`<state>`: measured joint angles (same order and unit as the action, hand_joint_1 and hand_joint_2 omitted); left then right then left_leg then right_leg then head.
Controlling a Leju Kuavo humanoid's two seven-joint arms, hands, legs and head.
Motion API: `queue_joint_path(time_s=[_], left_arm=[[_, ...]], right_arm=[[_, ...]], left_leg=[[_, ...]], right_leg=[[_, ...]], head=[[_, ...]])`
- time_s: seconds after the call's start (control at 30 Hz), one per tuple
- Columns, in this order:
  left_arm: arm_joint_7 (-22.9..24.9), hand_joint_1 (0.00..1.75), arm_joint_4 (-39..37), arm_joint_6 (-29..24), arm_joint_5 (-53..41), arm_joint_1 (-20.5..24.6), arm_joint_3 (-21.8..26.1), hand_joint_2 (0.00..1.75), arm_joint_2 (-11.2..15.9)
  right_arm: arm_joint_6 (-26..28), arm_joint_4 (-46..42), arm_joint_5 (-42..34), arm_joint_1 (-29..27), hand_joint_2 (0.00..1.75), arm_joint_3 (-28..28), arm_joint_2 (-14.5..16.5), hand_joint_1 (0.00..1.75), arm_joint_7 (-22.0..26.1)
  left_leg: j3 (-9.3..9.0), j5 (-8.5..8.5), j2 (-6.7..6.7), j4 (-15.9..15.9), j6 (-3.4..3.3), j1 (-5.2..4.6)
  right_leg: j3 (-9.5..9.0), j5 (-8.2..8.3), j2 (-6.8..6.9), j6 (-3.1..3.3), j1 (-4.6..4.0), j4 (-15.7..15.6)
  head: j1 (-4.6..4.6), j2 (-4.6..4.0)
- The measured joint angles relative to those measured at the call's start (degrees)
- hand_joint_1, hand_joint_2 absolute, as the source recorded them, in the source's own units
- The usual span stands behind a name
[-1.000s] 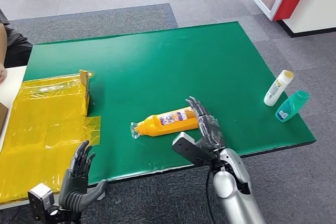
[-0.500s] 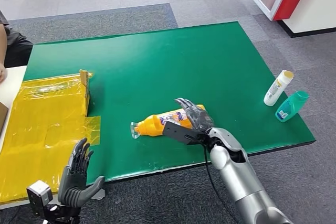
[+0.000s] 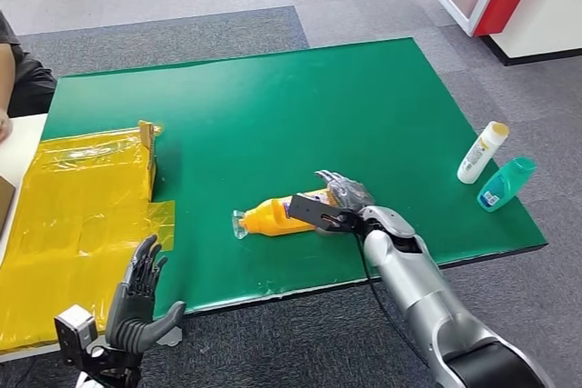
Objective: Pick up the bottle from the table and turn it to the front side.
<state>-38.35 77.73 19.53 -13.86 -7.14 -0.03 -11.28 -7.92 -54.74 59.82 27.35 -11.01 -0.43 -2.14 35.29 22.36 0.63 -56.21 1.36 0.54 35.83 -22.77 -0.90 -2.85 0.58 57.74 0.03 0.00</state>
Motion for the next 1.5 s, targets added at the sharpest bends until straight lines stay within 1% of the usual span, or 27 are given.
queue_joint_path(time_s=[0.27,0.4,0.57,0.6,0.7,0.73,1.0,1.23,1.4,1.5], left_arm=[[-0.1,0.00,-0.5,-0.3,0.1,0.1,-0.4,1.75,0.3],[-0.1,0.00,-0.6,-0.4,0.1,0.1,-0.5,1.75,0.6],[-0.1,0.00,-0.7,-0.3,0.1,0.2,-0.6,1.75,0.7],[-0.1,0.00,-0.7,-0.3,0.1,0.2,-0.7,1.75,0.8],[-0.1,0.00,-0.8,-0.3,0.1,0.2,-0.8,1.75,1.0],[-0.2,0.00,-0.9,-0.3,0.1,0.3,-0.9,1.75,1.0],[-0.3,0.00,-1.3,-0.4,0.1,0.6,-0.9,1.75,1.4],[-1.0,0.00,-1.4,-0.8,0.1,0.7,-0.9,1.75,1.8],[-1.2,0.00,-1.4,-0.9,0.1,0.6,-0.9,1.75,2.0],[-1.0,0.00,-0.7,-1.1,0.0,0.2,-0.8,1.75,2.0]], right_arm=[[1.0,1.9,2.3,0.8,1.75,0.1,-0.1,0.00,0.2],[0.1,2.2,4.6,1.4,1.75,0.2,-0.1,0.00,-0.1],[-1.2,3.4,5.5,2.5,1.75,0.2,-0.2,0.00,-0.7],[-1.3,3.6,5.5,2.7,1.75,0.2,-0.2,0.06,-0.7],[-1.9,4.5,5.9,3.4,1.75,0.2,-0.3,1.37,-0.6],[-2.2,4.9,6.1,3.7,1.75,0.2,-0.3,1.75,-0.5],[-2.6,8.2,6.6,5.5,1.75,0.1,-0.7,1.75,1.4],[-2.3,8.9,6.7,6.0,1.75,-0.6,-0.9,1.75,3.1],[-1.4,5.9,4.2,4.2,1.75,-2.3,-1.1,1.75,4.8],[0.8,0.3,-1.6,0.6,1.75,-2.6,-1.0,1.75,7.5]], left_leg=[[0.00,-0.01,0.00,0.0,-0.01,0.00],[0.00,-0.01,0.00,0.0,0.00,0.00],[0.00,-0.01,0.00,0.0,-0.01,0.00],[0.00,-0.02,0.00,0.0,-0.01,0.00],[-0.01,-0.02,0.00,0.0,-0.01,0.00],[-0.01,-0.02,0.00,0.0,-0.01,0.00],[-0.04,-0.03,-0.01,0.0,0.00,0.00],[-0.06,-0.03,0.00,0.0,0.00,0.00],[-0.05,-0.03,0.00,0.0,0.00,0.00],[-0.02,-0.03,0.02,0.0,0.01,0.01]], right_leg=[[0.01,0.02,0.00,-0.02,0.00,0.0],[0.01,0.02,0.00,-0.02,0.00,0.0],[0.01,0.03,0.00,-0.02,0.01,0.0],[0.01,0.03,0.00,-0.03,0.01,0.0],[0.01,0.03,0.00,-0.02,0.00,0.0],[0.01,0.03,0.00,-0.02,0.00,0.0],[-0.01,0.04,0.00,-0.03,0.00,0.0],[-0.03,0.05,-0.01,-0.02,0.00,0.0],[-0.01,0.04,0.00,-0.02,-0.01,0.0],[0.00,0.03,0.01,-0.02,-0.01,0.0]], head=[[-0.01,0.00],[-0.01,0.00],[-0.01,0.00],[-0.01,0.00],[-0.01,0.00],[-0.01,0.00],[-0.01,0.00],[-0.01,0.00],[-0.01,0.00],[-0.01,0.00]])
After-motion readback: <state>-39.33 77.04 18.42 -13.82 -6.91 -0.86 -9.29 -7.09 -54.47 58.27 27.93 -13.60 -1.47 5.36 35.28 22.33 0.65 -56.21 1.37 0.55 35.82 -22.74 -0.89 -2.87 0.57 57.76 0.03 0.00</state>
